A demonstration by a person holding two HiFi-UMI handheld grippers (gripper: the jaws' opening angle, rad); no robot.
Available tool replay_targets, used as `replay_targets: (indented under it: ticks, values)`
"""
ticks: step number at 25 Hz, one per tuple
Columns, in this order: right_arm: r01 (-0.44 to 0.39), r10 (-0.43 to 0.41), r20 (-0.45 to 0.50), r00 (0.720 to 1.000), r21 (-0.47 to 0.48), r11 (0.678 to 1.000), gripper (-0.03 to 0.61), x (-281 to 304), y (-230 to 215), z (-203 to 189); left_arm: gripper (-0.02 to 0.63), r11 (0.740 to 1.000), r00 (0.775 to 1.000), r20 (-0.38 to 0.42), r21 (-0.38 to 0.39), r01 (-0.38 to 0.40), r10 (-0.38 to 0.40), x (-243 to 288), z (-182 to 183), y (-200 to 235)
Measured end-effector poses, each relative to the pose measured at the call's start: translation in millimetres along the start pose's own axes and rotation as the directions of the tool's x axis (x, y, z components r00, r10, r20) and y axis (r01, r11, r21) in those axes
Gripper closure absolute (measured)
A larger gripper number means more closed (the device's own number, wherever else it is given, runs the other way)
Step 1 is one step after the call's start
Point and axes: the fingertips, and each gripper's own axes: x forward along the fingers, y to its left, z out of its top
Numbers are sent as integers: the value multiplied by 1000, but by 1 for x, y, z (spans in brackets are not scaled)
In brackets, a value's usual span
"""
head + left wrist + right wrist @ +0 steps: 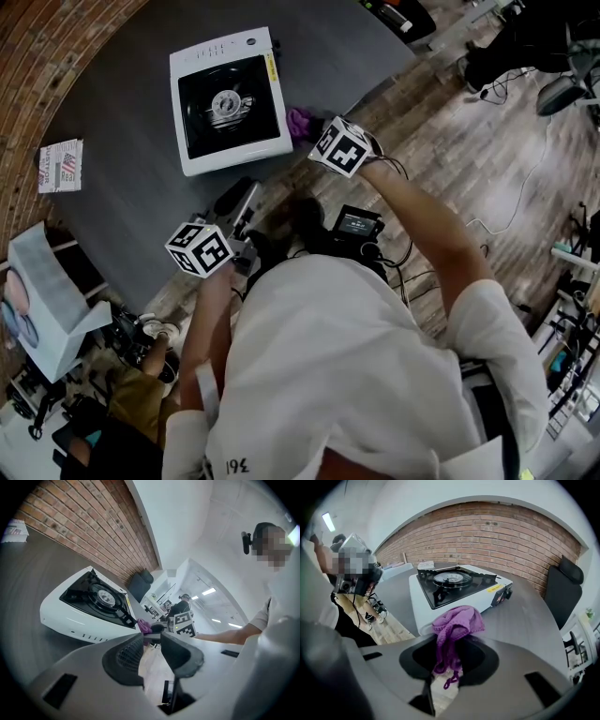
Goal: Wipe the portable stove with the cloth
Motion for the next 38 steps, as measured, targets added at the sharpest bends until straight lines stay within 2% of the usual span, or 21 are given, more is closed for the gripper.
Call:
replay_targets:
  ticks: [12, 24, 30, 38]
  values:
    - [20, -21, -47, 999, -24, 1000, 468, -12, 27, -12, 500, 998, 998, -16, 3, 59, -59, -13, 1, 5]
    - [21, -19, -30, 999, 69, 997, 467, -28, 69, -25, 500, 996, 996, -19, -2, 87, -87, -29, 1, 14]
    - [15, -15, 1, 1000, 86, 996, 466, -30, 95, -2, 500, 996, 996, 0, -3, 92, -92, -40, 6, 21]
    - [-27, 13, 82, 997, 172, 985, 466, -11, 112, 64, 500, 997, 996, 27, -12, 80, -79, -66, 15, 42]
